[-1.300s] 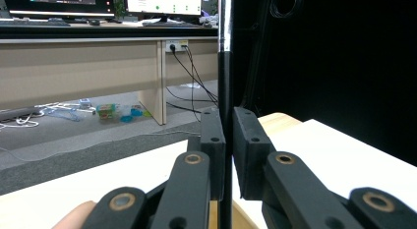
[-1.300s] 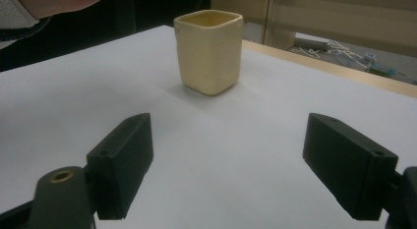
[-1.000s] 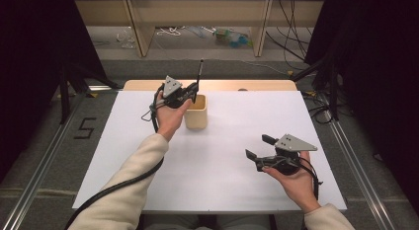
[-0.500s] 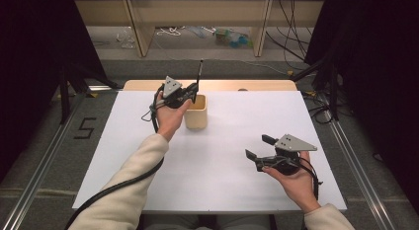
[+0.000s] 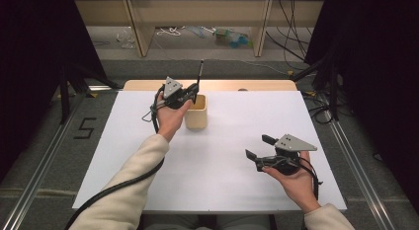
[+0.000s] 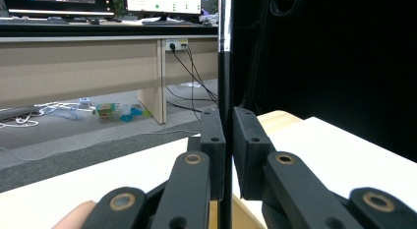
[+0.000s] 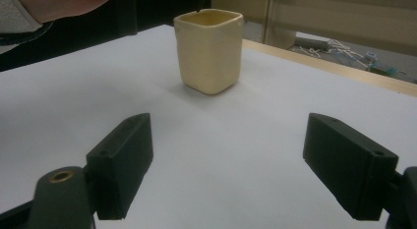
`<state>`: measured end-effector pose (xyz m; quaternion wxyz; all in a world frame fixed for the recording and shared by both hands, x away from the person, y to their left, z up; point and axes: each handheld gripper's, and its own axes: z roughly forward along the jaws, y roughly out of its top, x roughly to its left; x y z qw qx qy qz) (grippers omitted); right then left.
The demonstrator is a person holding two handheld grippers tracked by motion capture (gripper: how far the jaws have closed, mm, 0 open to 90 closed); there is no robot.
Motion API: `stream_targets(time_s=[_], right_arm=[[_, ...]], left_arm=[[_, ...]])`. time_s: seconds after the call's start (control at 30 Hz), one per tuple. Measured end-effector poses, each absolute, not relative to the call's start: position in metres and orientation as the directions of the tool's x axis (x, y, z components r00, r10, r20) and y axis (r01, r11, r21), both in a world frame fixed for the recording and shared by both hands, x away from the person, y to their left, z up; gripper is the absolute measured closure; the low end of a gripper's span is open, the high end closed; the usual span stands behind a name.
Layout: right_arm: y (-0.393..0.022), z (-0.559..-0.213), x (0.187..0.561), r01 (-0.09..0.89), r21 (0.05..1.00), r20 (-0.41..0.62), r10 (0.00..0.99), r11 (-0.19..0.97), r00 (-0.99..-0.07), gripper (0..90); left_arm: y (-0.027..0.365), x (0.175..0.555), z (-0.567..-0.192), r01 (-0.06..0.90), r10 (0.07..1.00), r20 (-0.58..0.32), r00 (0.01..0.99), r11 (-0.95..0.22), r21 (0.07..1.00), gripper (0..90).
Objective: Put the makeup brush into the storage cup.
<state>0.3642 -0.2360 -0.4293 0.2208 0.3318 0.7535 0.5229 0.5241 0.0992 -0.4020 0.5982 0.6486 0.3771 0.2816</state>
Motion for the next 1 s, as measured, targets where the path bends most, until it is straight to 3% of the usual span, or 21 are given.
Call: stream_targets(time_s=[1.0], right_arm=[[-0.2356, -0.43, 0.3648, 0.263, 0.938, 0.018, 0.725, 0.227, -0.689, 20.1]], left_arm=[[0.1012, 0.5244, -0.4102, 0.16, 0.83, -0.103, 0.548, 0.017, 0.987, 83.7]])
